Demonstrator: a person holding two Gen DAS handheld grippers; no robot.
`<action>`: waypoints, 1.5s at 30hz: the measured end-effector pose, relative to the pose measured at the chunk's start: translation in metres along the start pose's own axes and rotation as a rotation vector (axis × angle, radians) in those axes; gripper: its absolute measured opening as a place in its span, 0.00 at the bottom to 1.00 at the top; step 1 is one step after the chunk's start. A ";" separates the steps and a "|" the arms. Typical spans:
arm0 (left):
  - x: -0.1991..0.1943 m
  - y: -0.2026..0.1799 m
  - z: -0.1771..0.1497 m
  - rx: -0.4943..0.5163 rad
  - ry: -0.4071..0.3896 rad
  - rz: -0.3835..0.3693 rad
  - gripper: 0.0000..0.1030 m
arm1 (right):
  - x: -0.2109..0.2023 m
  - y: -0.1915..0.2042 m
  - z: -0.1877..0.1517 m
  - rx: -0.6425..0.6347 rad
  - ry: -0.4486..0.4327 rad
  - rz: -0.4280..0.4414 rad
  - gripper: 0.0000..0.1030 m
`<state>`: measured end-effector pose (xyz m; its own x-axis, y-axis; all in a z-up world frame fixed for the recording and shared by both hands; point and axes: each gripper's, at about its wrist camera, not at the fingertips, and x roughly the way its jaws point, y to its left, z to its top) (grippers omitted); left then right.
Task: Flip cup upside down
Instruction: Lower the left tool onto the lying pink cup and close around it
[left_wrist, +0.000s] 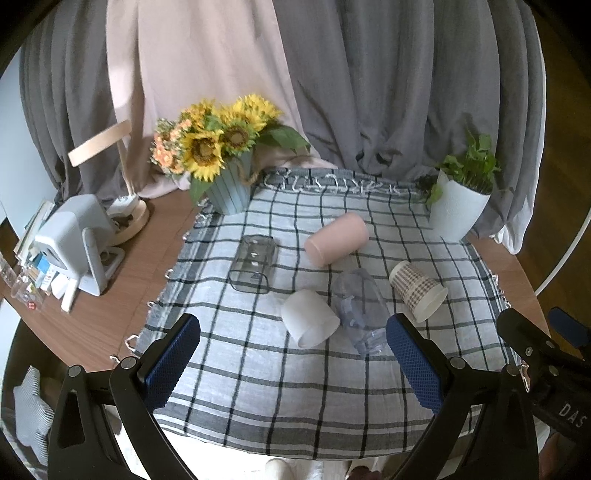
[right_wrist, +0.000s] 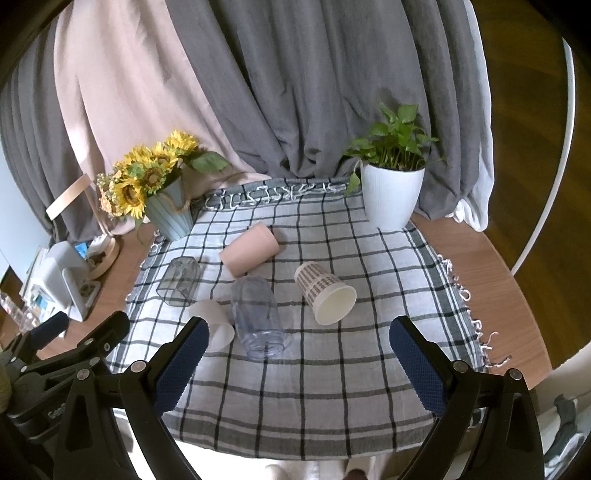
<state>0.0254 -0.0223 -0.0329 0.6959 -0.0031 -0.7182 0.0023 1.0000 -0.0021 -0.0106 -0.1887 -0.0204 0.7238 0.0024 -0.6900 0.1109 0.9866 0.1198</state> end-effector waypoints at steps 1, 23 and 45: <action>0.005 -0.003 0.000 -0.001 0.016 -0.013 1.00 | 0.003 -0.003 0.001 0.005 0.009 0.003 0.96; 0.091 -0.045 0.075 0.103 0.154 -0.099 1.00 | 0.074 -0.061 0.046 0.200 0.086 0.033 0.96; 0.272 -0.062 0.131 0.513 0.487 -0.348 0.95 | 0.151 -0.008 0.043 0.656 0.208 -0.187 0.96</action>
<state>0.3087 -0.0848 -0.1364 0.2016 -0.1971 -0.9594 0.5760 0.8161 -0.0466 0.1273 -0.2033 -0.0946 0.5147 -0.0618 -0.8551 0.6547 0.6723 0.3454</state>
